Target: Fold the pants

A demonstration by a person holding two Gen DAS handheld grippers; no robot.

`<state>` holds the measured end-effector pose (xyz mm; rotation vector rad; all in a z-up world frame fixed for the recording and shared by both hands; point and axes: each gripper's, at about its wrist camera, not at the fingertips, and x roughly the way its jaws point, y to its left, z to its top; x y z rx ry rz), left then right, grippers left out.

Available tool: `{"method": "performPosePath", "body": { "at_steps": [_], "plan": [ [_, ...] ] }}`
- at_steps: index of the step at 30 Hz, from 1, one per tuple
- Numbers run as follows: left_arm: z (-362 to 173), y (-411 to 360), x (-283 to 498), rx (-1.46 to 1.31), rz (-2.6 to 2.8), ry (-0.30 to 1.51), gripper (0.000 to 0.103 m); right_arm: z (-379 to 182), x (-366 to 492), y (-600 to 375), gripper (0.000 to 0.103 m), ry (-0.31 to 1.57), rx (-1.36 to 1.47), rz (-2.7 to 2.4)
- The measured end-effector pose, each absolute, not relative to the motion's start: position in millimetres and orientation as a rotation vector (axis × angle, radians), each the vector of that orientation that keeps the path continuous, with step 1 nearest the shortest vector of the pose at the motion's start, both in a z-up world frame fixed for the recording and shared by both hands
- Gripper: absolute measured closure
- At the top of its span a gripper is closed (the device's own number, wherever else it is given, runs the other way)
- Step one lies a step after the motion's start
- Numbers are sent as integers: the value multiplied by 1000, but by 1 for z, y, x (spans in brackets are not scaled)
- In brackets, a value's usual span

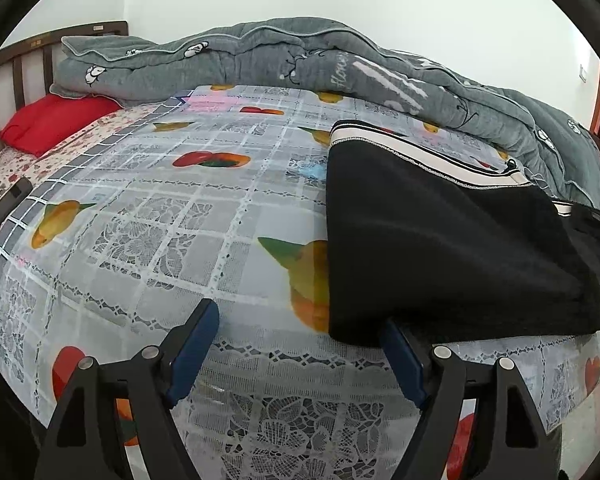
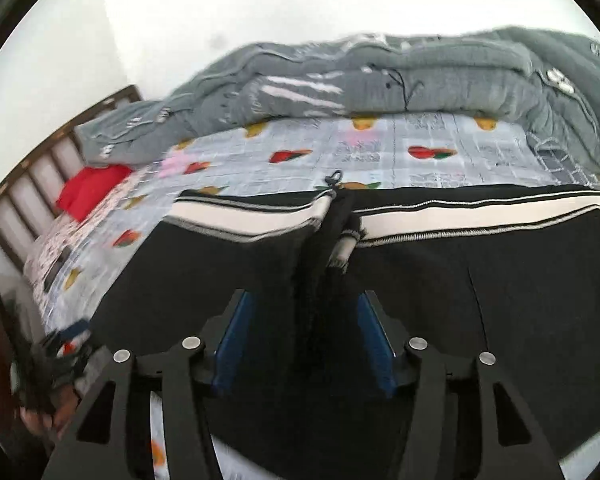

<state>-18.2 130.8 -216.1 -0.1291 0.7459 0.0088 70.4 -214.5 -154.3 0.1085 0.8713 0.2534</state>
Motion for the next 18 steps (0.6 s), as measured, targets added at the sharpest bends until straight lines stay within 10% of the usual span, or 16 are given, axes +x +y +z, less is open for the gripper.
{"method": "performPosePath", "body": {
  "at_steps": [6,9,18],
  "plan": [
    [-217,132,-19,-119,-11,736,25,-201,125,-220,47,1061,264,231],
    [-218,132,-19,-115,-20,726,25,-198,128,-212,86,1032,239,293],
    [-218,132,-23,-102,-5,716,22,-198,125,-217,84,995,142,270]
  ]
}}
